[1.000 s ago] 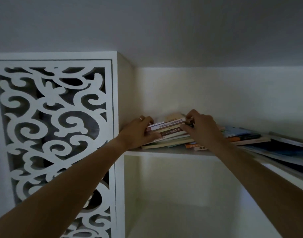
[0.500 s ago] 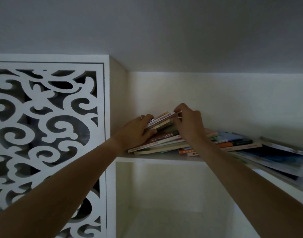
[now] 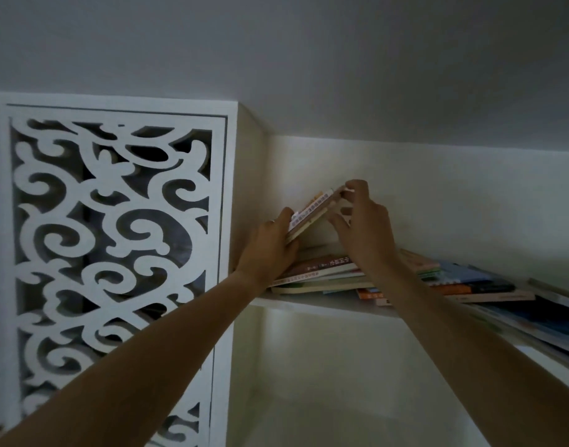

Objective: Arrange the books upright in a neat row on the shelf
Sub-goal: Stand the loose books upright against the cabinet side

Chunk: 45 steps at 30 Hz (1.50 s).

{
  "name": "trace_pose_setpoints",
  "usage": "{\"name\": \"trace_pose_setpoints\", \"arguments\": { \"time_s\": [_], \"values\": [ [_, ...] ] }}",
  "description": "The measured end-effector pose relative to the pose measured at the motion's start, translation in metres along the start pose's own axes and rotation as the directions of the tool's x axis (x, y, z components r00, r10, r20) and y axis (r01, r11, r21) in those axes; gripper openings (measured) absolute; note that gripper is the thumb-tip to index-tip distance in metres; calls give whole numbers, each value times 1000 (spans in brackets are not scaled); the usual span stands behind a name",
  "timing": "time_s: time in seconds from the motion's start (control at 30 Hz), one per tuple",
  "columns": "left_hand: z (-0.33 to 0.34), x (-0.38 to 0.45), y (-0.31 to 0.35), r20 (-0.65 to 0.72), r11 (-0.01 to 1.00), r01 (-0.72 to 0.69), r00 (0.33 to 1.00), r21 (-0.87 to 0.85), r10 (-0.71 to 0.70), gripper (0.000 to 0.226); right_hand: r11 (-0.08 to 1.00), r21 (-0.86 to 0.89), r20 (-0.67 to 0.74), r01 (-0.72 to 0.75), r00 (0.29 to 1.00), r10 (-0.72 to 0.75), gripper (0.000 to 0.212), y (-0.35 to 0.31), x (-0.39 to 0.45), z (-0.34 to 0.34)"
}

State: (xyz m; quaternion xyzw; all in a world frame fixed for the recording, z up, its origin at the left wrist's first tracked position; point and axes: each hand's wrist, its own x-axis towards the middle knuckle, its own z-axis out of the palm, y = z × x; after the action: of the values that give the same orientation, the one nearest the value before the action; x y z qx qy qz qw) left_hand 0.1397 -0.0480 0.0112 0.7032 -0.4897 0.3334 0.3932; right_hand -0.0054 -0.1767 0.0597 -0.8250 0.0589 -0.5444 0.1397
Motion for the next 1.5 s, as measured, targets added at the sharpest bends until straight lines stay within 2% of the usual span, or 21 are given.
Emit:
{"name": "trace_pose_setpoints", "arguments": {
  "time_s": [0.07,0.17,0.27,0.4,0.47,0.5,0.57,0.63,0.67,0.73,0.8,0.83,0.9,1.0,1.07,1.13,1.17,1.27,1.37,1.43,1.5],
  "values": [
    [-4,-1,-1,-133,991,96,985,-93,-108,37,998,-6,85,65,994,-64,56,-9,3,4],
    [-8,-1,5,-316,937,255,892,-239,-324,38,995,-67,175,77,983,-64,53,-14,7,10],
    [-6,-1,13,-388,912,308,832,-271,-396,44,993,-96,279,74,959,-45,42,-15,7,15],
    [1,-5,4,-428,967,167,873,-190,-235,56,983,-137,454,122,890,-48,35,-16,0,25],
    [5,-7,-5,-482,998,44,876,48,-16,64,971,-192,541,142,841,-17,30,-11,-5,31],
    [7,-8,-9,-493,979,-19,862,204,120,67,964,-220,579,147,815,8,27,-7,-8,33],
    [8,-8,-11,-448,896,-109,836,430,317,63,943,-274,627,188,779,27,24,-1,-14,34],
    [5,-9,-13,-305,788,-169,858,592,413,47,914,-307,637,265,771,-10,29,4,-19,32],
    [3,-10,-16,-200,725,-184,890,663,409,38,898,-313,646,309,762,-37,33,5,-20,31],
    [-1,-12,-17,-21,602,-175,953,779,303,33,875,-309,686,373,724,-67,39,7,-21,28],
    [-6,-14,-12,61,554,-142,985,820,163,32,896,-268,720,354,692,-58,40,8,-19,22],
    [-7,-15,-8,60,578,-120,991,807,121,32,911,-251,726,328,686,-47,39,9,-17,17],
    [-6,-15,2,17,690,-79,995,719,95,38,911,-283,716,301,698,-9,40,10,-11,3],
    [-7,-12,23,-34,845,-84,992,528,119,52,881,-410,713,234,685,150,57,18,1,-25],
    [-10,-11,35,101,876,-111,992,469,72,67,860,-478,705,178,662,255,75,21,6,-40],
    [-12,-11,38,268,840,-154,963,520,10,82,823,-550,651,140,690,317,87,23,6,-47],
    [-13,-11,37,304,817,-184,953,547,12,82,809,-574,618,124,714,329,90,24,4,-48],
    [-12,-13,35,303,792,-220,952,570,47,85,821,-565,551,79,777,304,87,23,-6,-46],
    [-11,-15,35,297,756,-261,950,600,92,96,867,-494,480,63,852,211,76,19,-13,-36],
    [-12,-17,36,307,707,-276,948,651,87,94,867,-491,353,85,929,108,74,15,-17,-29],
    [-13,-19,37,295,665,-262,953,699,66,78,856,-516,162,33,985,60,92,7,-21,-22]
  ]
}}
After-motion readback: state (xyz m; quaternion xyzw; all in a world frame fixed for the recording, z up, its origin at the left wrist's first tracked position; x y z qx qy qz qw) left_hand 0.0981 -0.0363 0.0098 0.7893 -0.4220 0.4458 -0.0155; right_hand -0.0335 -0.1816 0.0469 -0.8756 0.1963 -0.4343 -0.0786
